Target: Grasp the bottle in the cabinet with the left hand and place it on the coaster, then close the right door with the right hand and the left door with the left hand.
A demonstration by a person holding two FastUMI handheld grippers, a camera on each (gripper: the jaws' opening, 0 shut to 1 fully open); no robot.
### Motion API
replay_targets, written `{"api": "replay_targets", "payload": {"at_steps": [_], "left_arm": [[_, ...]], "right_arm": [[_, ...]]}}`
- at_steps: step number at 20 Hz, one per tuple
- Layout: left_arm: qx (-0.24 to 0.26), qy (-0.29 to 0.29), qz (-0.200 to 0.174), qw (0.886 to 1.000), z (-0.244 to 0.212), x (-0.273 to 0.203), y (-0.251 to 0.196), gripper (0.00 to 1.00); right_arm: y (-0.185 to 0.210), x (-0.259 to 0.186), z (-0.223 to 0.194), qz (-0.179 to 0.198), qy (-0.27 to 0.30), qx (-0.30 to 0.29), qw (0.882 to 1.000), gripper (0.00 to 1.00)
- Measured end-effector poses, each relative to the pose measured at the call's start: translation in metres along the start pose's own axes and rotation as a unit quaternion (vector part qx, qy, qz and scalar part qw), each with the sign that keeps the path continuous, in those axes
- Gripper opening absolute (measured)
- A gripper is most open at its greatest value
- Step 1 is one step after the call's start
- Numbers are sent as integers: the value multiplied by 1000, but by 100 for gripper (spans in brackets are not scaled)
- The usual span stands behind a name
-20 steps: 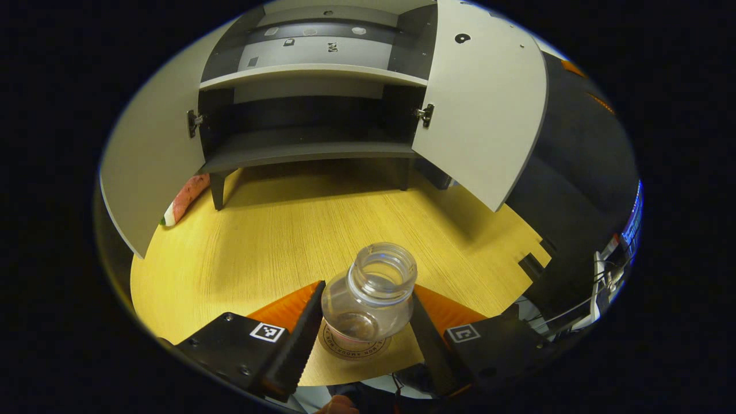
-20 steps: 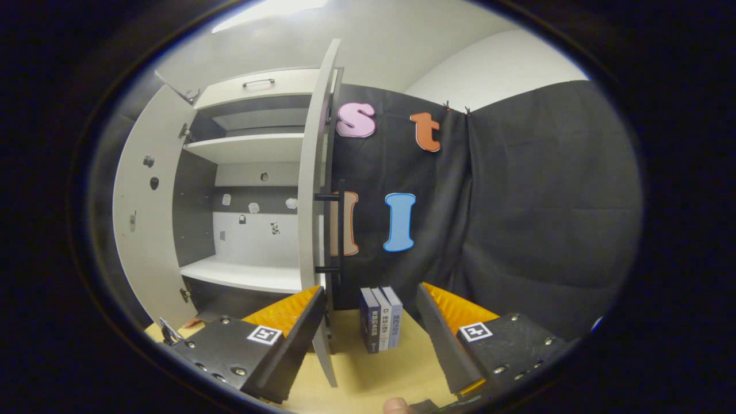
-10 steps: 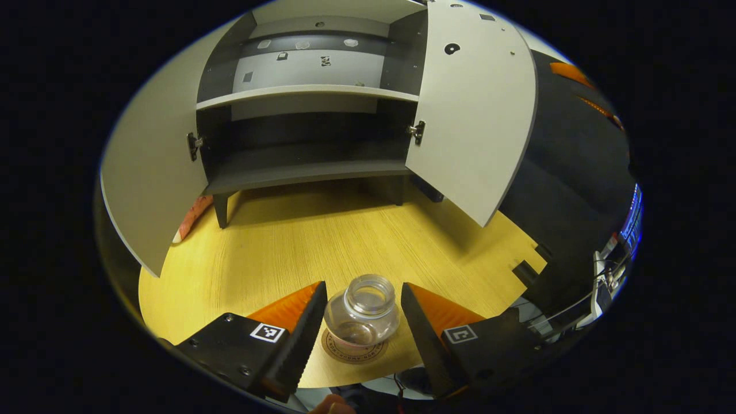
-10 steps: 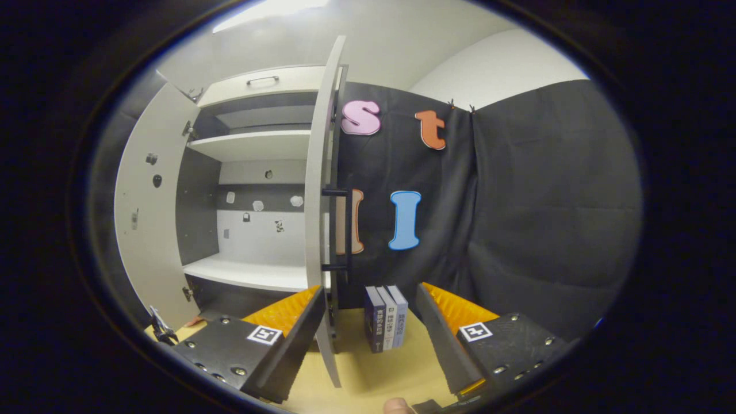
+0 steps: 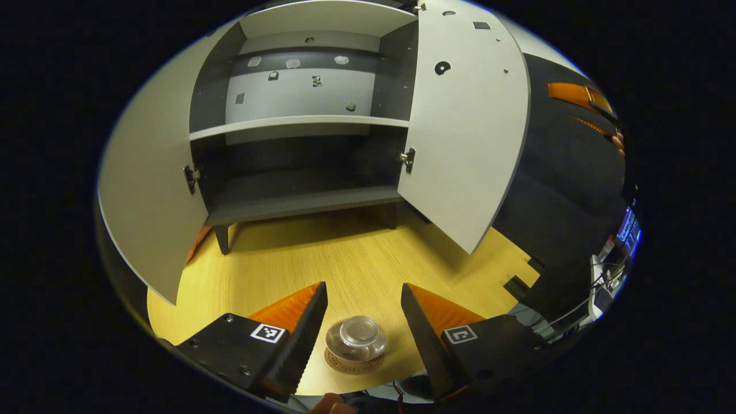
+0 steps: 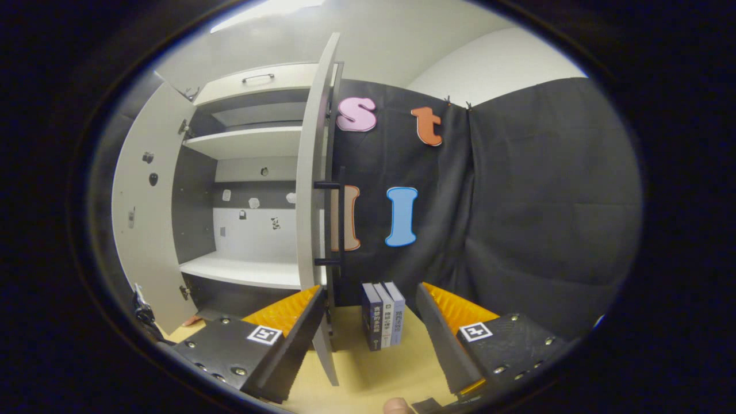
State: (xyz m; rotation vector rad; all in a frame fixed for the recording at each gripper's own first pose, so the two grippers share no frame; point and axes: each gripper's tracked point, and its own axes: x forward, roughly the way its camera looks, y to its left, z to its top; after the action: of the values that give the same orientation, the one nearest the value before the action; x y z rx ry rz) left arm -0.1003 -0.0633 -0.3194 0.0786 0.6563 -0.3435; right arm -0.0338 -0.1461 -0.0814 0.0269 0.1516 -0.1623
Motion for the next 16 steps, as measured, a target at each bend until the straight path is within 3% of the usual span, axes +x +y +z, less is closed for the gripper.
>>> {"api": "replay_targets", "payload": {"at_steps": [9,16], "left_arm": [[4,-84,26,996,85,-12,16,85],[-9,-192,47,980,179,-50,26,84]], "right_arm": [[-1,3,1,-3,-1,0,1000,96],[2,10,10,-1,-13,-6,1000,94]]}}
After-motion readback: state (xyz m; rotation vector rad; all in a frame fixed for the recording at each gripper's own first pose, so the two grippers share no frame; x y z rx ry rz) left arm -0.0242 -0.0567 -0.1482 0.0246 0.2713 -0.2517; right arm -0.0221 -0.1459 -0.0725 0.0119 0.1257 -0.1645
